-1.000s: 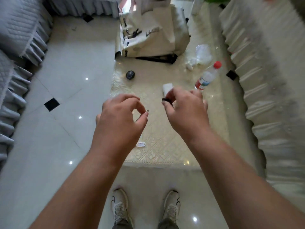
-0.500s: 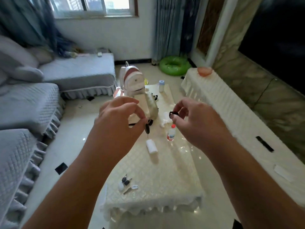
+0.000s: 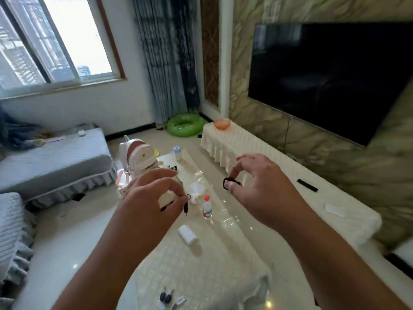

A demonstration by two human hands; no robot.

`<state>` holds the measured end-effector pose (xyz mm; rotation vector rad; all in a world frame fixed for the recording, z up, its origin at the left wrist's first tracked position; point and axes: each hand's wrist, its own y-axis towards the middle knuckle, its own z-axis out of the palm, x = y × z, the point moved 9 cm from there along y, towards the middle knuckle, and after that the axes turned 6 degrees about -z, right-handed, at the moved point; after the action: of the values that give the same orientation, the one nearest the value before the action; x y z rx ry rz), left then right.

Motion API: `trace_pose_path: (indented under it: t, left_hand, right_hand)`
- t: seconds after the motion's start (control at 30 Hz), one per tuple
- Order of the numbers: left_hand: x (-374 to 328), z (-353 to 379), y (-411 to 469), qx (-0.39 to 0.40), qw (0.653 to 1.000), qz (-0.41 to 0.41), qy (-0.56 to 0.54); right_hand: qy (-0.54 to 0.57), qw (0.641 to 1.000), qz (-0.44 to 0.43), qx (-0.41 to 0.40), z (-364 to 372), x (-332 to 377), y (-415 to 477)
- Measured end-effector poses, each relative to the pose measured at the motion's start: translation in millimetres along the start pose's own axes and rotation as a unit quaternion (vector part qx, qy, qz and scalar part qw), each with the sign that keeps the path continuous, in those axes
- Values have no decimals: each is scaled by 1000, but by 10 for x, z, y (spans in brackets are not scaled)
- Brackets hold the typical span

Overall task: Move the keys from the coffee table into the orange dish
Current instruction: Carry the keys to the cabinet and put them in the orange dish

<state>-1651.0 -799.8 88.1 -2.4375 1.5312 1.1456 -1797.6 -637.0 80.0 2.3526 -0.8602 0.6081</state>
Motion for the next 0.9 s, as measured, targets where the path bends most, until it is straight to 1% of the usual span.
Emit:
trace_pose_path:
  t: [0.2,0.37,0.47,0.63,0.7,0.9]
  left_hand:
    - [93,146,15,38,997,49,-41]
    - [-37,454,-103,96,989,97,-63]
    - [-231,656,-179,124,982,118,-79]
    - [-603,1058,-299,161,972,148,-87]
    - [-754,1196,-346,176,969,152,-82]
    - [-1367,1444,-383,170,964,183,-89]
  right_hand:
    - [-30,996,79,-32,9,-87,-400]
    - [-58,985,152,-50,-31,-231,-921]
    - [-83,977,186,-60,-170,-307,-1216]
    - [-121,959,232,-109,-577,-494,-1611]
    - [-132,953,246,-117,-739,-581,-1729]
    - [-142,943,265,-143,-1310,-872,-1978]
